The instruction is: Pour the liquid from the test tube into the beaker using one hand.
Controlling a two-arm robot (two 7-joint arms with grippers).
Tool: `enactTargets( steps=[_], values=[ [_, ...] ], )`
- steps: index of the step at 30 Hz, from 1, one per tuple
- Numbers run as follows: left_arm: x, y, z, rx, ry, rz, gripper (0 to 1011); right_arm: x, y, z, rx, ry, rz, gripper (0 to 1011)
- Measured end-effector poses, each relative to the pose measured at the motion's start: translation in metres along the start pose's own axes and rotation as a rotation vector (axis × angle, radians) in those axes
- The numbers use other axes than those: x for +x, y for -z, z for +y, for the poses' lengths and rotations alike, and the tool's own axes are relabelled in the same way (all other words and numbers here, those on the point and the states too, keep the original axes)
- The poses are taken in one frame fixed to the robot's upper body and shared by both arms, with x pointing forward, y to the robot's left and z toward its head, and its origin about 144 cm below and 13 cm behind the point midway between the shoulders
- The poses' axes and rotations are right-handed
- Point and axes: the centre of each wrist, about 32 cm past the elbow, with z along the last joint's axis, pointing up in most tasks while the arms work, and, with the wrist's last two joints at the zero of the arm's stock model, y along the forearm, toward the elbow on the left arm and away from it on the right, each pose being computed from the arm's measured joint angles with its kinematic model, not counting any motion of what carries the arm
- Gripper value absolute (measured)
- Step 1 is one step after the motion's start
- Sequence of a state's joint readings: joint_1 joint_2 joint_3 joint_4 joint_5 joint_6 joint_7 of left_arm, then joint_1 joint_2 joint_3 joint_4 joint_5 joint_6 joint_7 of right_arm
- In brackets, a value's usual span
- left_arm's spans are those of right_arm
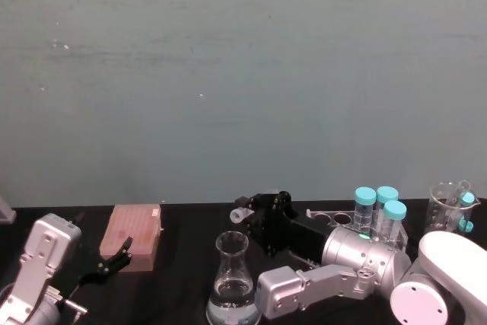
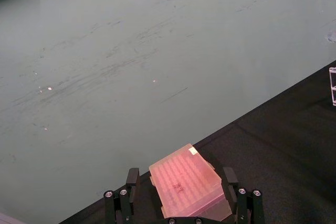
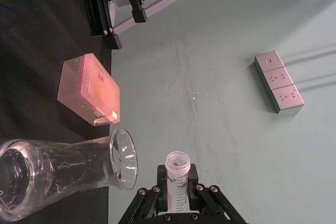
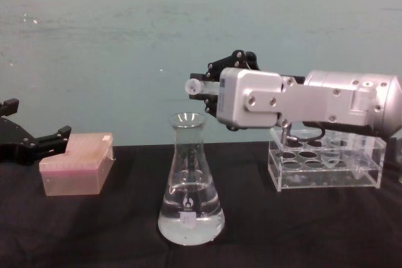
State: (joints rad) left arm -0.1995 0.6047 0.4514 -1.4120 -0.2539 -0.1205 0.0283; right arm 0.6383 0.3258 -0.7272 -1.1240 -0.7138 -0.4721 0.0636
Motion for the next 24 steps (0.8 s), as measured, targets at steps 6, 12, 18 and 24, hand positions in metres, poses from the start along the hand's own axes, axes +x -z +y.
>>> enactTargets(
  steps=[6,12,18,24],
  values=[
    [0.0000,0.0000,0.0000,0.000,0.000,0.000,1000,-0.0017,0.0006,-0.0015,0.009,-0.001,-0.024,204],
    [0.0000,0.0000,0.0000,0.000,0.000,0.000,1000,-0.0030,0.0008,-0.0033,0.019,0.003,-0.062,204],
    [0.0000,0.0000,0.0000,0.000,0.000,0.000,1000,-0.0044,0.0008,-0.0043,0.026,0.008,-0.104,204],
    [0.0000,0.0000,0.0000,0.000,0.000,0.000,1000,-0.0051,0.0011,-0.0052,0.031,0.011,-0.140,204]
  ],
)
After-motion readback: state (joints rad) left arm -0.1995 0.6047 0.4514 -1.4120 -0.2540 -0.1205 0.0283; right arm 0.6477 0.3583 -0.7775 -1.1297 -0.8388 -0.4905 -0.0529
